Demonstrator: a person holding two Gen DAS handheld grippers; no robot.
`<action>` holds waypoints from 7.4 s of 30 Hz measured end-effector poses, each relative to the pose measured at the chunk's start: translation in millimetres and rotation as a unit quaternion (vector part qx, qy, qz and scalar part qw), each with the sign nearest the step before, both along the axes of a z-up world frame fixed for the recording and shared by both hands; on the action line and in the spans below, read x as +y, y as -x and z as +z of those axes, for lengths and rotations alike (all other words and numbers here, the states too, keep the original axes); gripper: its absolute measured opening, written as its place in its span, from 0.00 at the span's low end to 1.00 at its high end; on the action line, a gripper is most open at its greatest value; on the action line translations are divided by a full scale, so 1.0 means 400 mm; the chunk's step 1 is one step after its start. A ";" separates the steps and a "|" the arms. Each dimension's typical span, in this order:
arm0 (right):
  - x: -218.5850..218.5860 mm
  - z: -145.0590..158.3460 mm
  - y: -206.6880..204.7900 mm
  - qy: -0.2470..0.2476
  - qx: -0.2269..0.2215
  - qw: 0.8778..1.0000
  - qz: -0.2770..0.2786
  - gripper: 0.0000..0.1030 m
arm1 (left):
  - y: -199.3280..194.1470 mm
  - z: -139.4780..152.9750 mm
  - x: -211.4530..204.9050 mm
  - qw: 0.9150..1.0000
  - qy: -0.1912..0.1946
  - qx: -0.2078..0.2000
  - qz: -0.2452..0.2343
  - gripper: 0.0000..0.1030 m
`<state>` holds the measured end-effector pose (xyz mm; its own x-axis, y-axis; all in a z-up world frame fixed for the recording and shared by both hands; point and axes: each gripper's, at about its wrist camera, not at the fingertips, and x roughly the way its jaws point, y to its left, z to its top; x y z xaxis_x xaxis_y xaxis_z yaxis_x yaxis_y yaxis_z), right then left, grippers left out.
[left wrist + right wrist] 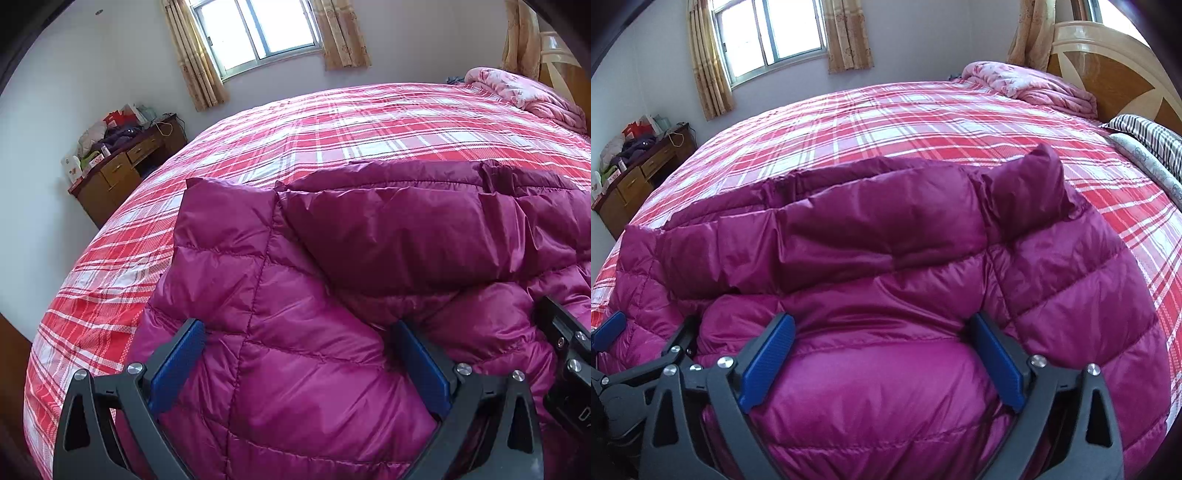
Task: Fold large clothes
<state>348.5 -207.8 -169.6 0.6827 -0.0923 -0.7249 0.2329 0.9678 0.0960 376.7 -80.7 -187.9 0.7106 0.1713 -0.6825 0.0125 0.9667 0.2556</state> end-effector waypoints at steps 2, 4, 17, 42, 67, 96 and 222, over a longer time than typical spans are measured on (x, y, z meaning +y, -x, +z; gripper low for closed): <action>0.002 -0.001 -0.003 0.003 0.002 1.000 0.000 0.95 | 0.000 0.000 0.000 1.000 -0.002 -0.001 0.000 0.99; 0.003 -0.002 -0.004 0.008 0.004 1.000 -0.001 0.95 | -0.001 -0.001 -0.002 1.000 -0.004 -0.001 0.000 0.99; 0.006 0.094 0.195 0.030 -0.043 0.998 0.038 0.97 | 0.201 0.107 0.181 0.998 0.029 -0.046 -0.001 0.99; 0.090 -0.031 0.342 0.089 -0.012 0.993 0.074 1.00 | 0.368 0.086 0.231 0.988 0.140 -0.034 -0.060 0.08; -0.257 -0.051 0.562 -0.008 -0.075 0.992 -0.100 0.92 | 0.536 0.269 -0.463 0.901 0.001 -0.124 -0.415 0.07; -0.275 -0.063 0.566 -0.019 -0.112 0.987 -0.112 0.97 | 0.220 0.190 -0.242 0.973 0.042 -0.116 -0.196 0.99; -0.508 0.034 0.245 -0.184 -0.046 0.982 -0.014 0.84 | 0.153 0.066 -0.210 0.959 0.198 0.017 -0.203 0.99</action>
<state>250.6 -411.1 -156.1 0.7484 0.1444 -0.6473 0.2328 0.8567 0.4602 315.7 -164.5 -161.6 0.6394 -0.3921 -0.6614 0.4103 0.9015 -0.1378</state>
